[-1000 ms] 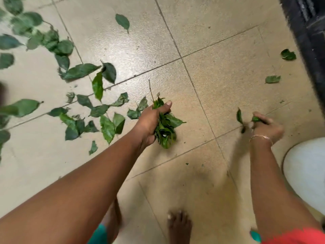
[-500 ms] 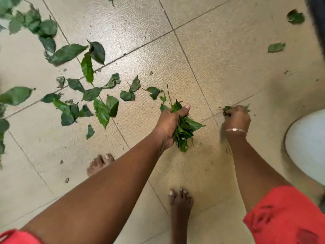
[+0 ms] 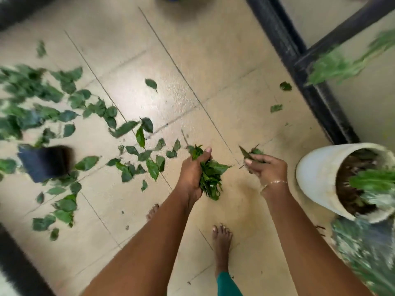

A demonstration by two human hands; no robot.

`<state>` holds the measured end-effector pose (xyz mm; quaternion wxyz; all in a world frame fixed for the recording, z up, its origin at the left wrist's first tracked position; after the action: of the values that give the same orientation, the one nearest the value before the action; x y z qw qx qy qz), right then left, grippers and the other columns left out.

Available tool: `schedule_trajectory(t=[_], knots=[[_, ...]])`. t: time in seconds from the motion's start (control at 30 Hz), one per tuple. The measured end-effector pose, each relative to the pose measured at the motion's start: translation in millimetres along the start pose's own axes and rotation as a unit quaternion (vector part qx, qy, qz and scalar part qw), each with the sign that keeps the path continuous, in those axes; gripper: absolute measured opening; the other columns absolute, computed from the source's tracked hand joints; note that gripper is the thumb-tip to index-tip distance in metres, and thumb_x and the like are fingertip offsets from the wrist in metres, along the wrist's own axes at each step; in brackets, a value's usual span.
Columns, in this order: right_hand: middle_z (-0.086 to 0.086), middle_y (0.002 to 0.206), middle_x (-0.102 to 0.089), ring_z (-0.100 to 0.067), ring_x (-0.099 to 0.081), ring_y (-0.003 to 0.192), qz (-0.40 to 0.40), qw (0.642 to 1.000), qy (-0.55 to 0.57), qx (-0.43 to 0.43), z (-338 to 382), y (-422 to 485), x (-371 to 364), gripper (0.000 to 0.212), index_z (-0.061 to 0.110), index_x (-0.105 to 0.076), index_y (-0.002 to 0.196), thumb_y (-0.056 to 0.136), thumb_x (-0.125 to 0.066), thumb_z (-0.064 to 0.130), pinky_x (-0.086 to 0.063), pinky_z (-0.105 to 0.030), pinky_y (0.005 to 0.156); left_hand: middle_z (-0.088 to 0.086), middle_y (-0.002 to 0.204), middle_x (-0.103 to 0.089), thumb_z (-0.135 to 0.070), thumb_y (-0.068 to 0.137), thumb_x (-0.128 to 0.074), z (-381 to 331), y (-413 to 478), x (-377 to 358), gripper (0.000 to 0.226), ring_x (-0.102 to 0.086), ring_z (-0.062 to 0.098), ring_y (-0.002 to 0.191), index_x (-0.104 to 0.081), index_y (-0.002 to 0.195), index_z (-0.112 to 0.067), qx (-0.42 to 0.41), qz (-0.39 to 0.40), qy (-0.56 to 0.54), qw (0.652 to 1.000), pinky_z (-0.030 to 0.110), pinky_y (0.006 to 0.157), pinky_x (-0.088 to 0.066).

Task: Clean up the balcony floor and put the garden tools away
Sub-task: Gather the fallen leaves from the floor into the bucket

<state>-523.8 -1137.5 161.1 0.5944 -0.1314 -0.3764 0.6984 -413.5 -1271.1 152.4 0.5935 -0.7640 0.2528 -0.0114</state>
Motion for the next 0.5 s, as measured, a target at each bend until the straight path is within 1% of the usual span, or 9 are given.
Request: schedule_trajectory(t=[0.03,0.07,0.13,0.2,0.3,0.33,0.4,0.47,0.5], knots=[[-0.011,0.080,-0.063,-0.004,-0.062,0.050,0.009,1.000,0.026,-0.011,22,-22,-12,0.019,-0.006,-0.065,0.083,0.068,-0.067,-0.019,-0.049,-0.010,0.050,0.008,0.083,-0.062,-0.022,0.088,-0.064,-18,-16,2,0.024,-0.061,0.020,0.065,-0.061,0.103,-0.003,-0.003,-0.007,-0.012,1.000,0.029,0.057,-0.052],[-0.011,0.079,-0.063,-0.006,-0.063,0.051,0.017,0.998,0.057,-0.021,45,-44,-25,0.020,-0.002,-0.064,0.077,0.069,-0.065,-0.020,-0.051,-0.011,0.052,0.009,0.087,-0.063,-0.021,0.088,-0.064,-38,-32,5,0.029,-0.062,0.021,0.067,-0.059,0.109,-0.003,-0.007,-0.015,-0.024,1.000,0.029,0.055,-0.053],[-0.012,0.078,-0.063,-0.014,-0.064,0.057,0.029,0.993,0.110,-0.031,86,-80,-50,0.026,0.002,-0.063,0.074,0.069,-0.062,-0.023,-0.055,-0.015,0.058,0.007,0.082,-0.063,-0.021,0.088,-0.064,-78,-61,12,0.029,-0.063,0.018,0.060,-0.057,0.110,-0.004,-0.021,-0.033,-0.053,0.998,0.027,0.050,-0.052],[-0.012,0.076,-0.064,-0.018,-0.063,0.060,0.044,0.987,0.150,-0.043,128,-109,-77,0.024,-0.001,-0.063,0.077,0.069,-0.061,-0.024,-0.056,-0.017,0.060,0.006,0.074,-0.063,-0.021,0.087,-0.065,-122,-88,17,0.026,-0.063,0.019,0.057,-0.059,0.105,-0.004,-0.042,-0.052,-0.074,0.995,0.028,0.052,-0.051],[-0.013,0.072,-0.064,-0.018,-0.063,0.057,0.068,0.980,0.181,-0.053,182,-137,-117,0.025,-0.003,-0.063,0.080,0.070,-0.058,-0.025,-0.054,-0.016,0.055,0.006,0.067,-0.067,-0.021,0.086,-0.066,-185,-115,19,0.019,-0.064,0.021,0.059,-0.061,0.092,-0.004,-0.078,-0.076,-0.111,0.988,0.030,0.059,-0.050],[-0.014,0.071,-0.064,-0.016,-0.064,0.053,0.078,0.977,0.191,-0.053,198,-141,-129,0.026,-0.002,-0.063,0.079,0.070,-0.058,-0.026,-0.054,-0.016,0.054,0.006,0.065,-0.067,-0.021,0.086,-0.066,-205,-121,17,0.017,-0.065,0.021,0.058,-0.061,0.088,-0.004,-0.087,-0.079,-0.123,0.985,0.030,0.059,-0.050],[-0.015,0.072,-0.062,-0.012,-0.064,0.049,0.096,0.973,0.207,-0.046,228,-142,-153,0.027,-0.001,-0.061,0.073,0.071,-0.056,-0.027,-0.054,-0.016,0.054,0.004,0.061,-0.065,-0.022,0.086,-0.064,-243,-126,9,0.016,-0.063,0.019,0.051,-0.059,0.079,-0.008,-0.104,-0.080,-0.148,0.980,0.027,0.054,-0.049],[-0.016,0.074,-0.062,-0.012,-0.064,0.048,0.109,0.968,0.223,-0.043,255,-133,-173,0.026,-0.002,-0.060,0.072,0.071,-0.055,-0.028,-0.054,-0.016,0.053,0.005,0.064,-0.063,-0.024,0.086,-0.065,-275,-121,-3,0.017,-0.060,0.019,0.050,-0.058,0.077,-0.010,-0.116,-0.080,-0.168,0.976,0.025,0.050,-0.049],[-0.017,0.075,-0.061,-0.013,-0.064,0.048,0.112,0.964,0.236,-0.043,267,-125,-182,0.025,-0.003,-0.059,0.073,0.071,-0.054,-0.028,-0.054,-0.017,0.051,0.007,0.068,-0.062,-0.024,0.086,-0.065,-290,-114,-11,0.018,-0.059,0.020,0.053,-0.057,0.077,-0.011,-0.118,-0.083,-0.174,0.974,0.026,0.051,-0.048]])
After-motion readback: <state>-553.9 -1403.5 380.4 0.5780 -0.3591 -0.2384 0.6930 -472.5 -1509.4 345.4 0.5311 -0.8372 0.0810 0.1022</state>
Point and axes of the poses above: each hand's wrist, its own y-axis towards the middle knuckle, its own x-axis out of the back of the hand, z = x × y, the point moved 2 cm from there along y, towards the middle knuckle
